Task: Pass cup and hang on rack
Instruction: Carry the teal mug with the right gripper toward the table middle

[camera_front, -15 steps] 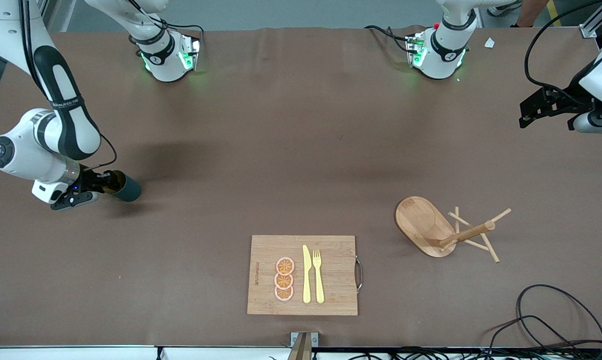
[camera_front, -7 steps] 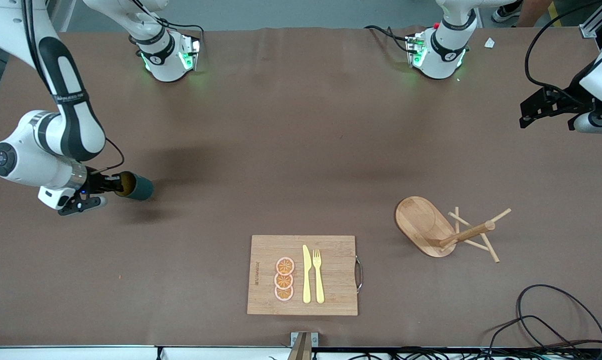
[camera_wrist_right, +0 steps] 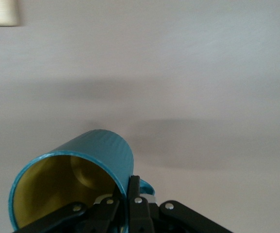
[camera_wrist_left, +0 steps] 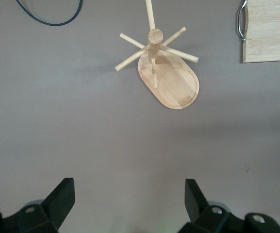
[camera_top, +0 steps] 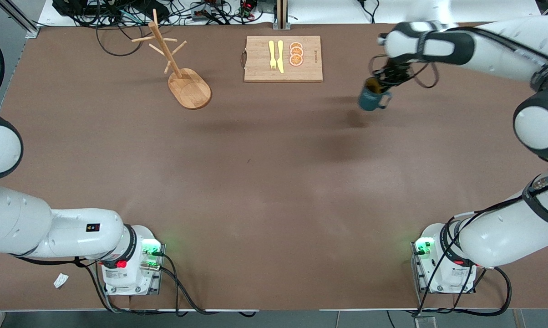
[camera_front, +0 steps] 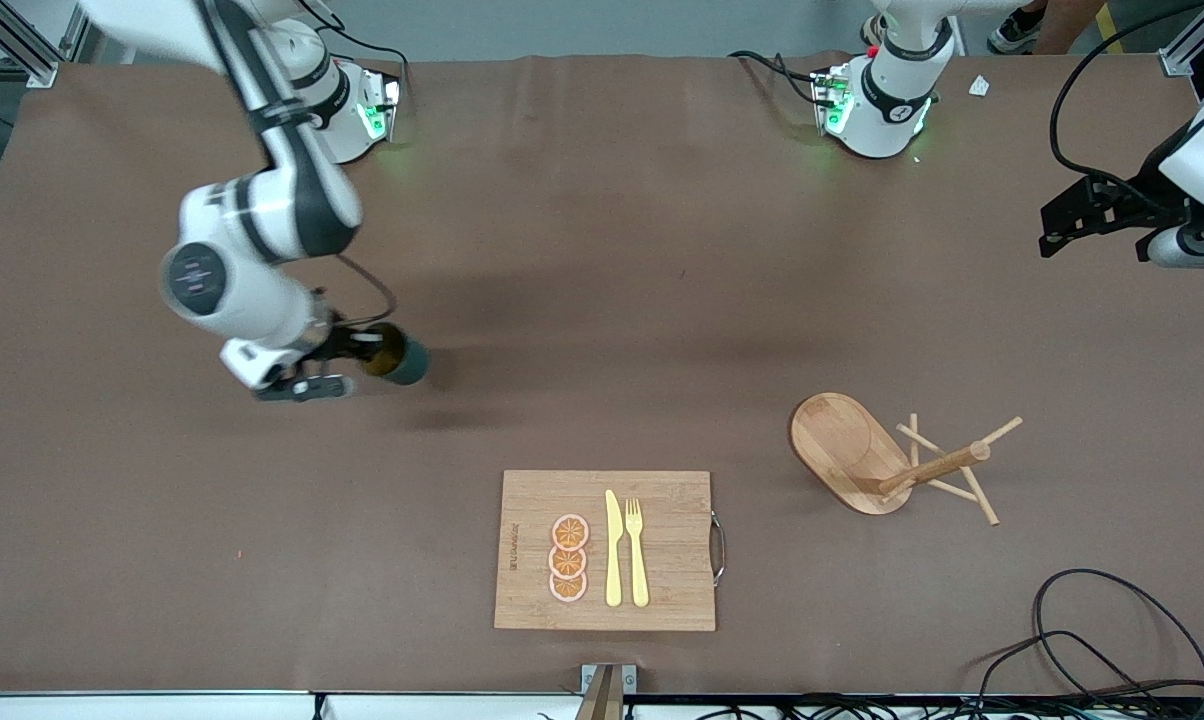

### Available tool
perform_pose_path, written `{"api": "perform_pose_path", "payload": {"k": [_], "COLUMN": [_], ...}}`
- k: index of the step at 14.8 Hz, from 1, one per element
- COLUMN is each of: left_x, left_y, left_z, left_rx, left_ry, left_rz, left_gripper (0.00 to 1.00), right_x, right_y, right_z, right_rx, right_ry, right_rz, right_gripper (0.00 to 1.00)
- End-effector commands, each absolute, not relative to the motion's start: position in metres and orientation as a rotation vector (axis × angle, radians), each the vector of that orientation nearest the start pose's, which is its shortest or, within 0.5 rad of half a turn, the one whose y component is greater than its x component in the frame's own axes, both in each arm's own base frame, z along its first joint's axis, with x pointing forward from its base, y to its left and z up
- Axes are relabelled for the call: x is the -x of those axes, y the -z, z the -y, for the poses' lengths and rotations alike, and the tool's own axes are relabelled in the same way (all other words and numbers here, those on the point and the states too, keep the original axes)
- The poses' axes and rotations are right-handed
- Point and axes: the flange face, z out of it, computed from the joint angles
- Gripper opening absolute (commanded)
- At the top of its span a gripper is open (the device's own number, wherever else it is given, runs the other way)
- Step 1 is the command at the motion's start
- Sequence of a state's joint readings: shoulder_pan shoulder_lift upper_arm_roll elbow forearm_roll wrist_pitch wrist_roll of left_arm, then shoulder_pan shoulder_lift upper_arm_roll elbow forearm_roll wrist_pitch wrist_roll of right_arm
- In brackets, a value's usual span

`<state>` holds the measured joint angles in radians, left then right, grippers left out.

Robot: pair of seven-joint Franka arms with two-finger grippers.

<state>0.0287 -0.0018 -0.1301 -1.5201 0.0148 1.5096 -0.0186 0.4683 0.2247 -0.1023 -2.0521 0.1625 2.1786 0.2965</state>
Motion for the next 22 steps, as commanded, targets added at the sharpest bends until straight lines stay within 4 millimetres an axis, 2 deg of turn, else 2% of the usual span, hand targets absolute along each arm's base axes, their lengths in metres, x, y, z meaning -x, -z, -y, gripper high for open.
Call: {"api": "perform_pose_path", "payload": {"k": [1,3,5,7,8,11,14,16,22], "left_x": [-0.549,-0.550,-0.552,-0.553,-0.553,-0.554,-0.558,-0.561,-0.563], "left_y": [-0.643,-0.643,-0.644,-0.643,-0.643,-0.643,-0.635,-0.630,-0.625], "left_z": [0.053,0.054,0.055,0.055,0.055,0.056,0.057,0.057,0.061], "left_rx": [3.119,3.125,3.128,3.130,3.130,3.131,3.132,3.132,3.132], "left_ry": [-0.020,-0.011,0.006,0.011,0.013,0.018,-0.003,-0.018,-0.029], "left_rz": [-0.144,-0.133,-0.136,-0.117,-0.105,-0.100,-0.105,-0.105,-0.079], "left_gripper": [1.00,1.00,1.00,1.00,1.00,1.00,1.00,1.00,1.00], "right_x": [-0.514,-0.503,-0.500,-0.493,-0.491,-0.480,-0.485,-0.485,-0.476], "right_y": [-0.347,-0.350,-0.358,-0.354,-0.348,-0.307,-0.283,-0.276,-0.262], "right_z": [-0.300,-0.359,-0.400,-0.435,-0.443,-0.474,-0.493,-0.506,-0.516], "right_rx": [3.057,3.057,3.044,3.043,3.048,3.088,3.103,3.103,3.129], "right_ry": [-0.136,-0.108,-0.070,-0.059,-0.062,-0.088,-0.085,-0.076,-0.061], "right_rz": [-0.185,-0.103,-0.117,-0.146,-0.172,-0.225,-0.200,-0.179,-0.121], "right_gripper": [0.00,0.00,0.00,0.00,0.00,0.00,0.00,0.00,0.01]}}
